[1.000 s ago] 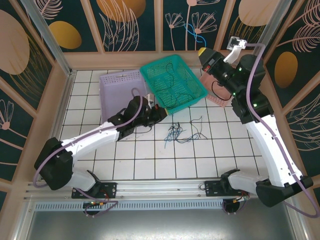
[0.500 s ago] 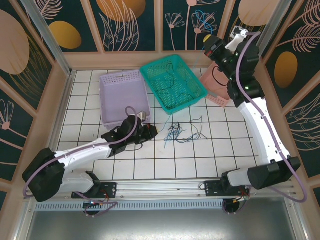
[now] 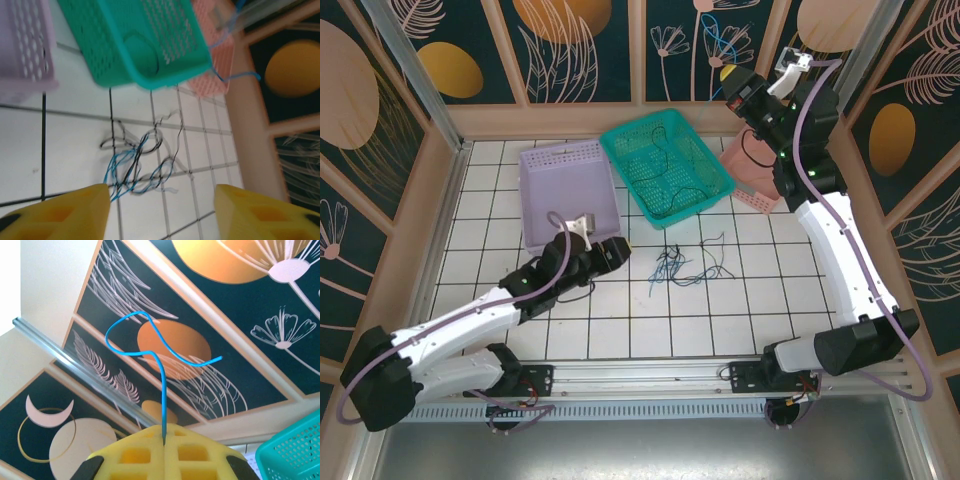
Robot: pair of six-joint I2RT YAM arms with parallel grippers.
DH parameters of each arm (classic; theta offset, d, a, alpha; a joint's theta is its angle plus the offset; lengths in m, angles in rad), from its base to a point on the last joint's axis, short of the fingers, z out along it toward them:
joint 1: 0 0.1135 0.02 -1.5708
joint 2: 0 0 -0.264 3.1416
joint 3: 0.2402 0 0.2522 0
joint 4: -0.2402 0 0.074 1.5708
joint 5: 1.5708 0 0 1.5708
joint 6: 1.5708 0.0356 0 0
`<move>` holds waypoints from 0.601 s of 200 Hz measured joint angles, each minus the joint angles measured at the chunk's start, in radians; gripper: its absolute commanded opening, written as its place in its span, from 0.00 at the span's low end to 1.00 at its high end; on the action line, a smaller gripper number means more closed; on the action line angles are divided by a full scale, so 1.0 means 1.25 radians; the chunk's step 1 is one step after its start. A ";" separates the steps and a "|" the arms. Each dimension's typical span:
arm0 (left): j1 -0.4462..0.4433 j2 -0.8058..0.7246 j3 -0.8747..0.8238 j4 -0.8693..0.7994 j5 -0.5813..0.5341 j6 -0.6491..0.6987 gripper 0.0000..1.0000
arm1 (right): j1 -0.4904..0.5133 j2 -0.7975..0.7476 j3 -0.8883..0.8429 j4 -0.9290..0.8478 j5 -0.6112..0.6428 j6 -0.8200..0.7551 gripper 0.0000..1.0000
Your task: Untangle the cables
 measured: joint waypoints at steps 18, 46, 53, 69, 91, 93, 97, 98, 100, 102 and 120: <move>0.000 -0.037 0.089 -0.055 -0.066 0.061 0.72 | 0.000 -0.013 0.000 -0.023 -0.020 -0.016 0.00; 0.006 -0.045 0.253 -0.088 -0.125 0.175 0.78 | 0.000 -0.038 0.000 -0.043 -0.041 -0.026 0.00; 0.008 -0.033 0.295 -0.089 -0.125 0.209 0.79 | 0.000 -0.041 0.003 -0.046 -0.045 -0.026 0.00; 0.013 0.017 0.392 -0.096 -0.121 0.278 0.82 | 0.004 -0.041 0.018 -0.055 -0.055 -0.026 0.00; 0.012 0.107 0.497 -0.091 -0.097 0.368 0.83 | 0.020 -0.037 0.056 -0.073 -0.063 -0.026 0.00; 0.012 0.117 0.505 -0.091 -0.095 0.379 0.83 | 0.023 -0.036 0.060 -0.074 -0.065 -0.026 0.00; 0.012 0.132 0.518 -0.091 -0.089 0.393 0.84 | 0.027 -0.035 0.068 -0.077 -0.066 -0.026 0.00; 0.012 0.134 0.520 -0.090 -0.088 0.396 0.84 | 0.028 -0.034 0.070 -0.077 -0.066 -0.026 0.00; 0.012 0.143 0.527 -0.091 -0.084 0.407 0.84 | 0.031 -0.034 0.074 -0.079 -0.068 -0.026 0.00; 0.012 0.149 0.531 -0.092 -0.083 0.413 0.84 | 0.033 -0.033 0.077 -0.080 -0.068 -0.026 0.00; 0.012 0.199 0.572 -0.092 -0.077 0.467 0.90 | 0.059 -0.030 0.099 -0.085 -0.085 -0.030 0.00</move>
